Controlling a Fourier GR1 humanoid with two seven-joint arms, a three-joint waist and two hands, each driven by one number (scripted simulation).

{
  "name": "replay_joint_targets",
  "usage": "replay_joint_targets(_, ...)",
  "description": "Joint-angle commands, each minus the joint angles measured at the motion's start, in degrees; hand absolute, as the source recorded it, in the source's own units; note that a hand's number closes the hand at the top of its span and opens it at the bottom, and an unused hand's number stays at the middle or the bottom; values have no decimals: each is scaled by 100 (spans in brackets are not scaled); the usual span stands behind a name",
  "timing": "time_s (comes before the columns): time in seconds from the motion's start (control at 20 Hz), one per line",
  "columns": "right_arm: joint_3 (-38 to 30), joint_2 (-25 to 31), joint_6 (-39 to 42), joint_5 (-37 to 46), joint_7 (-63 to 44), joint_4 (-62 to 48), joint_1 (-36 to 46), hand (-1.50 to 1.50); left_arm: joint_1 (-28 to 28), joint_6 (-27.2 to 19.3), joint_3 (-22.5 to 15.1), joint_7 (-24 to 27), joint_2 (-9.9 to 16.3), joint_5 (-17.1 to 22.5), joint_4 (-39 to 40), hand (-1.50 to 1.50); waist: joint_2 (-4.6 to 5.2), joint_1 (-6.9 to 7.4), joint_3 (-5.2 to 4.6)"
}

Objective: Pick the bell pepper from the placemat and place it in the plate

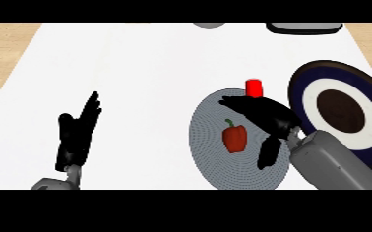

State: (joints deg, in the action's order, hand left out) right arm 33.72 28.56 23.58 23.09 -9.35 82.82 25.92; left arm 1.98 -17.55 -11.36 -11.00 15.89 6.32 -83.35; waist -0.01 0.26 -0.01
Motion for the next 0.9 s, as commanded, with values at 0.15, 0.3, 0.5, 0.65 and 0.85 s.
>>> replay_joint_targets(0.15,-346,-392,426,718,250,-30,-266,-150,318,306,430,-228,-96,-29,47,0,0,-24,0)
replay_joint_targets(0.3,-440,-742,361,1073,647,-819,-151,-150,70,159,282,-129,-263,-374,-8,0,5,-2,1)
replay_joint_targets(0.5,-842,-984,685,1314,537,-492,-287,-150,-172,570,551,-144,-147,-324,-244,0,-1,-6,1)
replay_joint_targets(0.65,-723,-1325,281,1758,787,-926,-369,-150,-22,452,535,-182,-334,-508,-139,0,2,-3,2)
replay_joint_targets(0.85,-932,-1462,566,2046,868,-1128,-189,-150,283,730,780,-197,-333,-488,228,0,3,-8,1)
